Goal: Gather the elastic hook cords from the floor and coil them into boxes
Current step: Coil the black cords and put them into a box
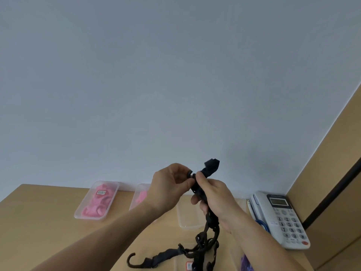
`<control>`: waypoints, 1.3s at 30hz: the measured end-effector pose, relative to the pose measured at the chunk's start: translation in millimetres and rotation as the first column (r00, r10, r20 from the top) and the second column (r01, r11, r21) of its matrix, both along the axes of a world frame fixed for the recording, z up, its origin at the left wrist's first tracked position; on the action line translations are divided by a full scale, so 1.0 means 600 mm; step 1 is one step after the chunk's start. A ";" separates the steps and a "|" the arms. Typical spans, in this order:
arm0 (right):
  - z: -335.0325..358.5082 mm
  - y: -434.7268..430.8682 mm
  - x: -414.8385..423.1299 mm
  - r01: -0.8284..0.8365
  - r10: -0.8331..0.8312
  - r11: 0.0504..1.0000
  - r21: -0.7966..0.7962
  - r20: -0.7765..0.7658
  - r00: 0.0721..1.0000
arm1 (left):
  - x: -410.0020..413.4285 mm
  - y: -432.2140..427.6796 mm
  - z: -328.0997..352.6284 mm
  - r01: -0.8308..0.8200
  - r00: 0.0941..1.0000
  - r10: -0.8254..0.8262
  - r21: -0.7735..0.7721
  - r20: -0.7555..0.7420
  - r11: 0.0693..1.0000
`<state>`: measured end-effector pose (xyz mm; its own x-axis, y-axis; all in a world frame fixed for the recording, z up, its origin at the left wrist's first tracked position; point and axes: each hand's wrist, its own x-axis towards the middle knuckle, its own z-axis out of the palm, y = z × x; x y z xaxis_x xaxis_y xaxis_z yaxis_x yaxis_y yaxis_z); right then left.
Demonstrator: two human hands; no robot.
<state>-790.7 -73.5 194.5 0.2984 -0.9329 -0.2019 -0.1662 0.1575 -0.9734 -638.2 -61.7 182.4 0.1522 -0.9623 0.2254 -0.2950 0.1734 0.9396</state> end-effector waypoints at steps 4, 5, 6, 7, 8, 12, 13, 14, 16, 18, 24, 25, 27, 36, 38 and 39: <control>0.005 -0.006 0.003 0.091 -0.092 0.995 0.030 0.020 0.996 | 0.000 0.002 0.000 -0.006 0.933 0.113 -0.297 0.342 0.955; 0.005 -0.006 0.005 0.101 -0.102 0.995 0.028 0.027 0.994 | 0.002 0.001 -0.001 0.038 0.884 0.157 -0.401 0.441 0.915; 0.005 -0.006 0.006 0.108 -0.109 0.994 0.030 0.045 0.993 | 0.004 -0.002 -0.004 0.091 0.824 0.212 -0.492 0.526 0.866; 0.005 -0.005 0.009 0.114 -0.117 0.993 0.037 0.079 0.990 | 0.007 -0.005 -0.009 0.141 0.757 0.274 -0.558 0.593 0.817; 0.004 -0.004 0.011 0.122 -0.129 0.991 0.059 0.139 0.982 | 0.009 -0.007 -0.013 0.193 0.693 0.330 -0.606 0.641 0.772; -0.001 -0.003 0.020 0.138 -0.182 0.977 0.163 0.298 0.937 | 0.019 -0.010 -0.021 0.358 0.505 0.463 -0.665 0.728 0.655; -0.003 -0.004 0.019 0.150 -0.192 0.976 0.158 0.297 0.935 | 0.019 -0.011 -0.025 0.349 0.536 0.421 -0.646 0.732 0.679; -0.005 -0.006 0.017 0.164 -0.203 0.975 0.148 0.310 0.929 | 0.019 -0.009 -0.026 0.295 0.648 0.311 -0.605 0.696 0.739; -0.005 -0.015 0.010 0.177 -0.209 0.977 0.119 0.371 0.905 | 0.015 0.001 -0.016 0.163 0.912 -0.005 -0.350 0.410 0.923; -0.002 -0.021 0.003 0.128 -0.143 0.990 0.064 0.398 0.906 | 0.017 0.003 0.005 0.198 0.980 -0.197 0.038 -0.017 0.980; -0.009 -0.022 0.003 -0.007 0.037 0.988 -0.156 0.194 0.980 | 0.029 -0.007 0.020 0.500 0.863 -0.474 0.150 -0.175 0.853; -0.010 -0.022 0.004 -0.001 0.030 0.987 -0.158 0.182 0.983 | 0.029 -0.007 0.017 0.487 0.870 -0.465 0.138 -0.164 0.863; -0.008 -0.021 0.006 0.024 -0.001 0.991 -0.129 0.178 0.984 | 0.029 -0.009 0.010 0.445 0.894 -0.431 0.125 -0.124 0.887; -0.006 -0.024 0.007 0.130 -0.127 0.989 -0.073 0.046 0.991 | 0.004 -0.017 -0.004 0.022 0.916 -0.002 -0.045 0.400 0.999; -0.009 -0.024 0.009 0.127 -0.127 0.990 -0.054 -0.009 0.992 | 0.007 -0.019 -0.012 0.015 0.828 0.077 -0.159 0.556 0.987; -0.009 -0.025 0.009 0.119 -0.119 0.993 -0.014 -0.015 0.993 | 0.010 -0.019 -0.017 0.042 0.776 0.118 -0.237 0.619 0.971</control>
<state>-785.5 -88.6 189.3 0.1820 -0.9642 -0.1929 -0.1623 0.1640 -0.9730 -632.0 -73.3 172.0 -0.0639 -0.8687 0.4913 -0.8128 0.3309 0.4794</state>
